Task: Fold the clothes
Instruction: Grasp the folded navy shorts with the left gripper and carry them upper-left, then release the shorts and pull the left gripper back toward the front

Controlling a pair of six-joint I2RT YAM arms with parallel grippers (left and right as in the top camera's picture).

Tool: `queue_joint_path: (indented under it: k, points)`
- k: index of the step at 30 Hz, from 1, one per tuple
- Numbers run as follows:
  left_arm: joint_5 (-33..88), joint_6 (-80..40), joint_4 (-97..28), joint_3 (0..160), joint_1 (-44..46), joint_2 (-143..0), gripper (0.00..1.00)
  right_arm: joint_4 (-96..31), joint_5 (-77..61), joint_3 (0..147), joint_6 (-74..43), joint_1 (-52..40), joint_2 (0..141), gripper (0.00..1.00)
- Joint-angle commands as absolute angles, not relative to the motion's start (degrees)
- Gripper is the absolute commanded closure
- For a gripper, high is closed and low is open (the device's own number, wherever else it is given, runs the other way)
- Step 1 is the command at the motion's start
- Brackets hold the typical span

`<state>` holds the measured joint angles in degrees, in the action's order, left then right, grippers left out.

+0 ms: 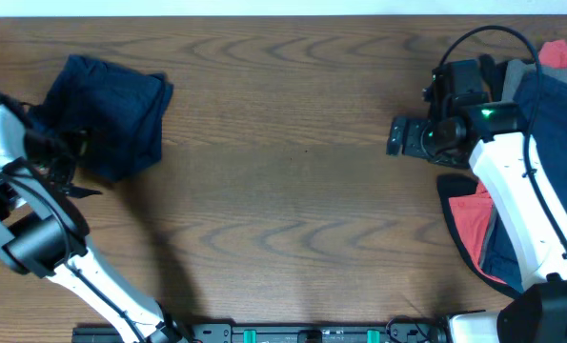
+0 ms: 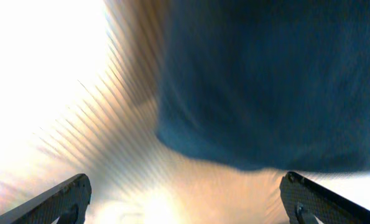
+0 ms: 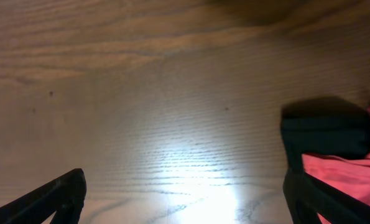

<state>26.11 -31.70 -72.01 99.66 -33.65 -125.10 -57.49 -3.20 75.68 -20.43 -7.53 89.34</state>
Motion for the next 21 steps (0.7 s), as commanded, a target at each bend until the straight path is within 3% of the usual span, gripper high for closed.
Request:
queue_joint_path:
  k: [1,13,21]
  points:
    - [26.9,-27.2,-73.5,99.4,-28.3,-125.4,0.02,-57.2,-3.4,76.0,-21.2,-6.1,89.2,0.01]
    - [26.1,-22.3,-74.3,99.5,-3.1,-125.4,0.02,-55.4,-2.3,76.0,-20.6,-5.4,91.8,0.01]
    - [26.0,-8.5,-76.8,99.5,10.2,-125.4,0.02,-56.2,-2.4,76.0,-19.2,-5.4,100.1,0.01]
